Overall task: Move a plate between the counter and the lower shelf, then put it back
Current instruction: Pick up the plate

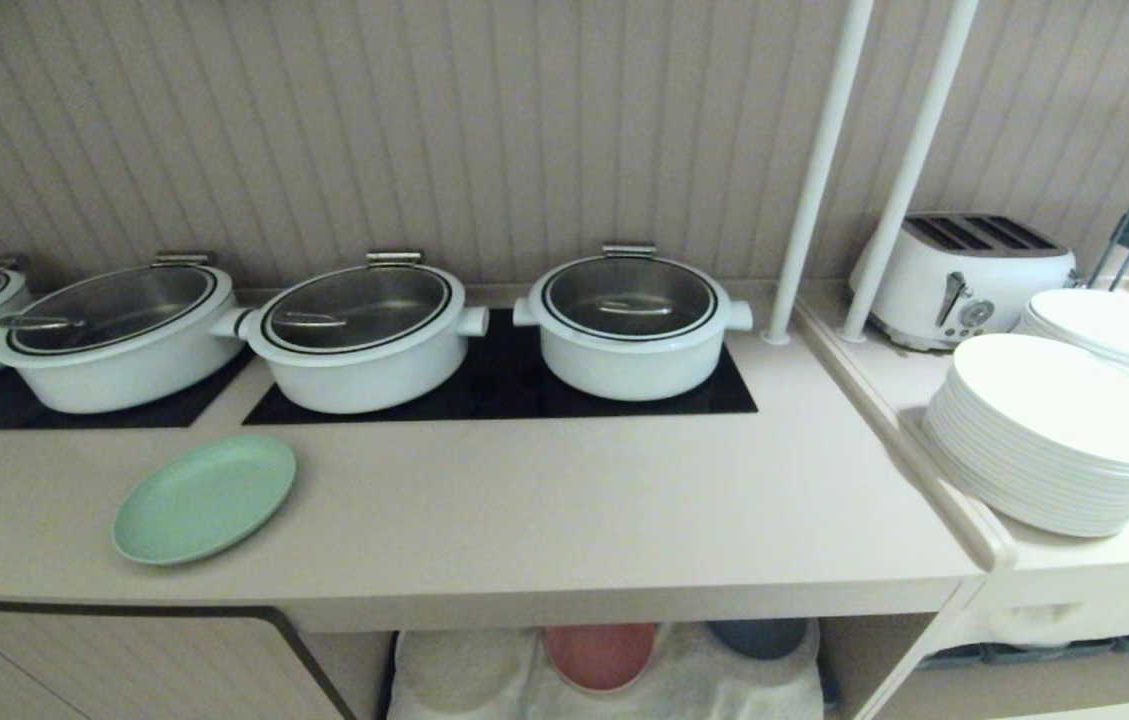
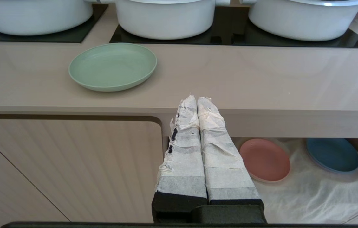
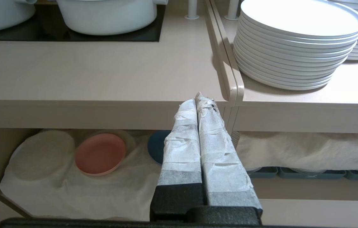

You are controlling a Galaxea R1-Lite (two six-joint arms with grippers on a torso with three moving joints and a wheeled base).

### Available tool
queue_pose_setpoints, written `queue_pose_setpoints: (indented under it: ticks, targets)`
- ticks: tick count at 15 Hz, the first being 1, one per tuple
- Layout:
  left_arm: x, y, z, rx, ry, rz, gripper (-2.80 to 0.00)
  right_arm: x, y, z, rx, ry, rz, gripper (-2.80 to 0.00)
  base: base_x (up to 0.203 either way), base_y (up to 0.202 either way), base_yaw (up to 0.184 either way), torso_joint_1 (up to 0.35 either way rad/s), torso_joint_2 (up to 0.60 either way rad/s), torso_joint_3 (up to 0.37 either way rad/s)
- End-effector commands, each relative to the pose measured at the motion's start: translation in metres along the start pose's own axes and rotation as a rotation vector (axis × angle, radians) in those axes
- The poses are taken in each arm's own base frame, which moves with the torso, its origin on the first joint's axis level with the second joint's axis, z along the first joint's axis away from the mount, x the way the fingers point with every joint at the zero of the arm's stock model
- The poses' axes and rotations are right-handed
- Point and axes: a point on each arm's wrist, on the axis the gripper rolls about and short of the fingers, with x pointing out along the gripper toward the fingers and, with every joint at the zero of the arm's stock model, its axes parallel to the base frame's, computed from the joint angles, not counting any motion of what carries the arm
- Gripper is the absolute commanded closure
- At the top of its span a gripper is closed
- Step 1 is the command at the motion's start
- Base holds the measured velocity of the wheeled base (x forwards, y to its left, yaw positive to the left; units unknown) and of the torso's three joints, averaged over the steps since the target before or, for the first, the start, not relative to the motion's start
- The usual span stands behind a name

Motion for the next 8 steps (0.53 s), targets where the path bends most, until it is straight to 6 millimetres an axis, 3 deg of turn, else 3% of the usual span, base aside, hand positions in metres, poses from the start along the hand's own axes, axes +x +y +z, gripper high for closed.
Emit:
queue_pose_setpoints:
  ticks: [1, 8]
  targets:
    - [0.0000, 0.0000, 0.0000, -0.001, 0.000, 0.001, 0.00, 0.0000, 0.0000, 0.0000, -0.001, 0.000, 0.000, 0.00, 0.000, 0.000, 0.000, 0.000, 0.00, 0.000]
    - [0.0000, 0.0000, 0.0001, 0.001, -0.002, -0.001, 0.00, 0.0000, 0.0000, 0.0000, -0.001, 0.000, 0.000, 0.00, 0.000, 0.000, 0.000, 0.000, 0.00, 0.000]
